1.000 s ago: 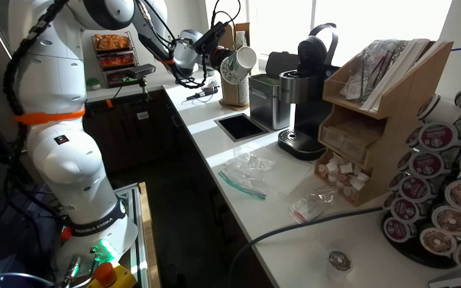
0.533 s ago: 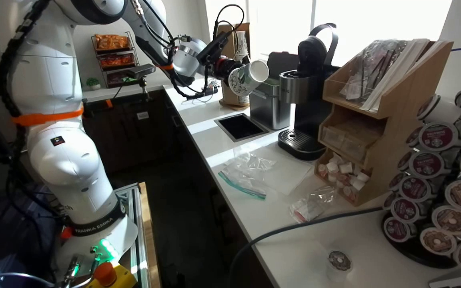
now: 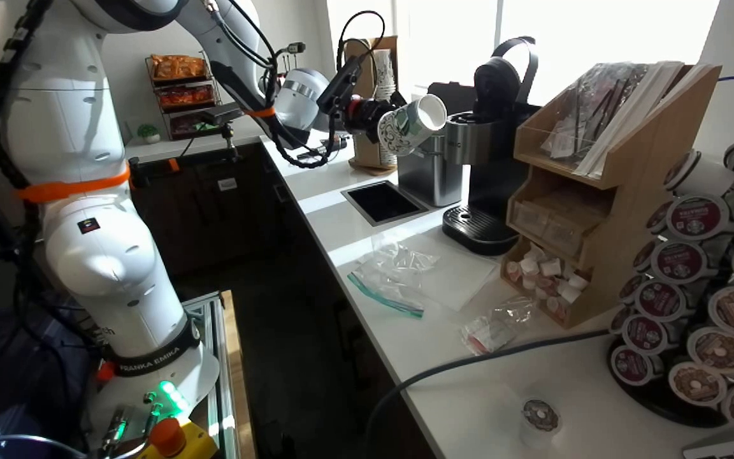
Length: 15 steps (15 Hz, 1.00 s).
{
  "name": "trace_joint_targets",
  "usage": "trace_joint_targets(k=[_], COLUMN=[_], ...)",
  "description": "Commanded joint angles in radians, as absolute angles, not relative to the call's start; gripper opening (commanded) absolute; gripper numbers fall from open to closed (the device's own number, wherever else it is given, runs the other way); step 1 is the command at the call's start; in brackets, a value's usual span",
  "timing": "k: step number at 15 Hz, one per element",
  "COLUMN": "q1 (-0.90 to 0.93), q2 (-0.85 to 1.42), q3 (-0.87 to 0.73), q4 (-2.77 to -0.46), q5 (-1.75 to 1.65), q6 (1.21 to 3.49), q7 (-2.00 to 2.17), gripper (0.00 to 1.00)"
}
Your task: Pour the contents of the cup onto the counter
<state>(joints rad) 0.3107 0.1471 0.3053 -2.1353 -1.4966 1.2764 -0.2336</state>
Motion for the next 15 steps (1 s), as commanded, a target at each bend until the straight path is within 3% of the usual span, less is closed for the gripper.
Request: trace_joint_targets(k=[1, 15], q1=[0.301, 0.310], q2=[0.104, 0.086], q3=[0.303, 0.300], q4=[-2.205, -2.294], q5=[-1.548, -1.772], q6=[1.329, 1.282], q7=[-0.226, -0.350], gripper=[0.01, 0.01])
